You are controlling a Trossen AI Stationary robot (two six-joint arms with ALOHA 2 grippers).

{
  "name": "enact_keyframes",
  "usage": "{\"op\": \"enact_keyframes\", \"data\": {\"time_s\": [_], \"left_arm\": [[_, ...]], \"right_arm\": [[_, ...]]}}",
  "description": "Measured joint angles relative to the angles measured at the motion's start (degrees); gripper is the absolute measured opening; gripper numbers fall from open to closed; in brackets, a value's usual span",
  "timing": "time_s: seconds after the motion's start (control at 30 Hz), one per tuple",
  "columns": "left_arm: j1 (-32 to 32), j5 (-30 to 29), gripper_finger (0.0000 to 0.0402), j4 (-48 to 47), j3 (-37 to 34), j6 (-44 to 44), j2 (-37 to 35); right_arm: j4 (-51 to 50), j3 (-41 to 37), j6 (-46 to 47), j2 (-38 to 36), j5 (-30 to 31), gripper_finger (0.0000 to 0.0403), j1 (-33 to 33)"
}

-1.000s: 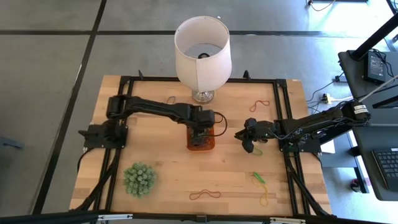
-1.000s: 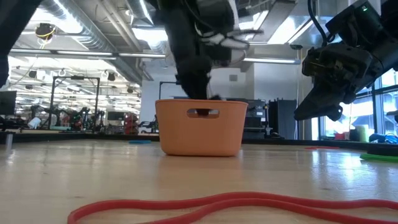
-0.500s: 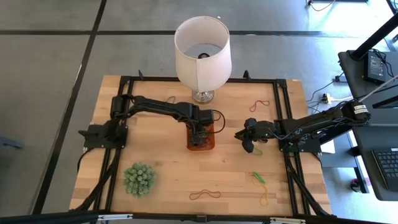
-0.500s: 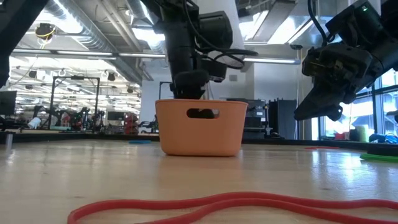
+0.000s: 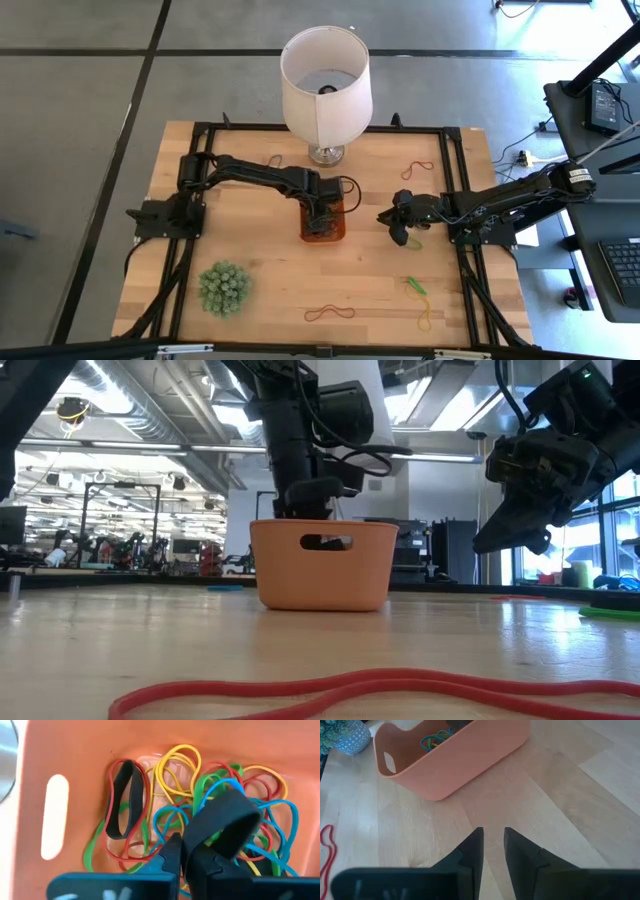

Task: Pick and place rubber bands into bin
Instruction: Put the black rubber band into the orange bin, then put the red rubber band into the orange bin

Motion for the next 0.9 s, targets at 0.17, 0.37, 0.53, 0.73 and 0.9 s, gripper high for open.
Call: {"op": "enact_keyframes", "data": {"time_s": [0.17,0.37,0.53,0.73,0.9], "left_arm": [[0.0,-0.4,0.0049,0.0,0.0,-1.8,0.0],[0.1,0.0,0.0105,-0.2,0.0,-1.6,0.0],[0.5,-0.3,0.0122,-10.0,4.1,0.9,-0.6],[0.0,-3.6,0.0114,-14.8,6.3,1.3,-4.6],[-2.8,-8.1,0.0101,-13.6,0.2,3.0,-11.1]], "right_arm": [[0.0,0.0,0.0,0.0,0.0,0.0080,0.0],[0.0,0.0,0.0,0.0,0.0,0.0080,0.0],[0.0,0.0,0.0,0.0,0.0,0.0080,0.0],[0.0,0.0,0.0,0.0,0.0,0.0080,0.0],[0.0,0.0,0.0,0.0,0.0,0.0080,0.0]]}}
